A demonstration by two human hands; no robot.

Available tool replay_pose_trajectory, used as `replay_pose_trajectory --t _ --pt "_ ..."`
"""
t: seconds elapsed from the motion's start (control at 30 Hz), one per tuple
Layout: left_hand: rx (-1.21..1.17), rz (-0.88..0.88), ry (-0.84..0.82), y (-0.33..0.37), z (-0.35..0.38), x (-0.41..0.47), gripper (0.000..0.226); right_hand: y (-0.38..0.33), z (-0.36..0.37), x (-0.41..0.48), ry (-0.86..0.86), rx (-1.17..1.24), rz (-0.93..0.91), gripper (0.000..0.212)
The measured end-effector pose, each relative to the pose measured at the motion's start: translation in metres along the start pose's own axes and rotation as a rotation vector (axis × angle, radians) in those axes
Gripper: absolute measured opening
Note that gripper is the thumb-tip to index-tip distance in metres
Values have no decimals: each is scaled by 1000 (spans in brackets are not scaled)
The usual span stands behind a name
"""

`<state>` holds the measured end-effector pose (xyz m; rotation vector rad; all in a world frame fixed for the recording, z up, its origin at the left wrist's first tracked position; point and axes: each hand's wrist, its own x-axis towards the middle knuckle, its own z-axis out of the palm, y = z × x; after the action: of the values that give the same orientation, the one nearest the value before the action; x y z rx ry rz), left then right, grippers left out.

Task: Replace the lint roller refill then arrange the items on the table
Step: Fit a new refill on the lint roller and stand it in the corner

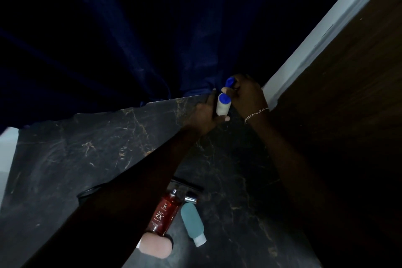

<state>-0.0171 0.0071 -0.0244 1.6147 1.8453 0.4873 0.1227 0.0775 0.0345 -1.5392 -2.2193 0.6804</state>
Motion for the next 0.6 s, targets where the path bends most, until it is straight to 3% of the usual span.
replay_pose_trajectory --t 0.13,0.3,0.6 --pt "211 19 78 -6 -8 -18 100 -4 -4 -8 3 58 38 69" --pt "377 141 201 -19 -22 -50 90 -5 -10 -31 79 34 16 87" --pt "472 159 279 -31 -50 -149 79 -34 -16 -115 206 -168 -155 87"
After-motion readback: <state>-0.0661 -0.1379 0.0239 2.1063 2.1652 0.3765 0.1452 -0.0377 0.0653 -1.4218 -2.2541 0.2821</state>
